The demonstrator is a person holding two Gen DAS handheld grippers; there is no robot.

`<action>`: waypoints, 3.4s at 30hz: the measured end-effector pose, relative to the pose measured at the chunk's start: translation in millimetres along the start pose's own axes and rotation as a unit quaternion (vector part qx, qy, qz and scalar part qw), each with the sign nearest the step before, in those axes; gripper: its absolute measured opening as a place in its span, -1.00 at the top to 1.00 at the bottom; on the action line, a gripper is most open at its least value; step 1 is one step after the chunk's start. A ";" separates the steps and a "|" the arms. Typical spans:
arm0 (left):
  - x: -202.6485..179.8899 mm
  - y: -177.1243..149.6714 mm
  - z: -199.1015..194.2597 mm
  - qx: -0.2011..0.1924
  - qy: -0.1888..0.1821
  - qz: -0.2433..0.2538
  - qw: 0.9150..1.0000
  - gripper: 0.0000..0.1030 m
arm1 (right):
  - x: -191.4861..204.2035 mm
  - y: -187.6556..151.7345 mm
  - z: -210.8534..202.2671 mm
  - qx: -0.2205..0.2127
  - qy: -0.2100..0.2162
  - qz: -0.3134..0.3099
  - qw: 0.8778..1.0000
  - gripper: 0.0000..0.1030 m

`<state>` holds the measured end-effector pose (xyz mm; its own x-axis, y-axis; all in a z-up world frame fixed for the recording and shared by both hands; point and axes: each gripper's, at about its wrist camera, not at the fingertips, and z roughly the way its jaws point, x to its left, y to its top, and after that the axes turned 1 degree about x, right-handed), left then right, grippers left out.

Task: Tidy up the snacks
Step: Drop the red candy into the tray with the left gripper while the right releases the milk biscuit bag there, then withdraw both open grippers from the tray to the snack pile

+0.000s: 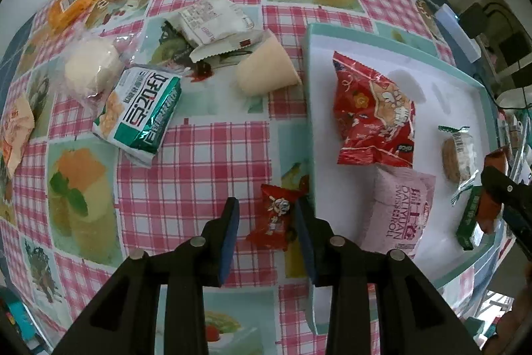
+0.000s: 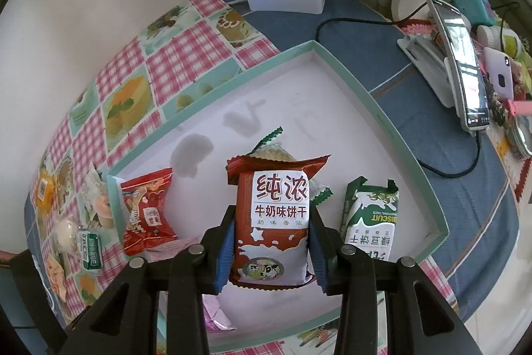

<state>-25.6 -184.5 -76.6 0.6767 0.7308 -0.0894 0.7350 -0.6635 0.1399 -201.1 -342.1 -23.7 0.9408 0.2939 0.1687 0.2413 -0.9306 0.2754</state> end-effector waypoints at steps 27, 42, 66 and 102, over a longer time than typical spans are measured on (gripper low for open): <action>8.9 15.2 -50.3 -0.084 0.004 -0.021 0.996 0.63 | -3.2 1.1 0.8 0.005 0.000 0.009 1.000 0.19; -101.5 -0.8 -57.6 -0.091 -0.063 0.125 0.986 0.62 | -39.5 10.4 1.1 0.008 -0.013 0.059 0.998 0.18; 36.2 19.7 -55.3 -0.084 0.005 -0.106 0.991 -0.62 | -26.9 7.3 5.8 0.001 -0.043 0.029 0.999 -0.56; 251.7 -7.0 -93.2 -0.112 0.213 -0.286 0.928 -0.83 | 158.2 -76.9 -14.6 -0.049 0.051 -0.189 0.979 -1.00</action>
<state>135.5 19.1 -8.1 0.0655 0.9818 0.1781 0.9087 -0.1324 0.3960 -74.3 -220.8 -4.3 0.7588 0.6384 0.1291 0.5397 -0.7272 0.4242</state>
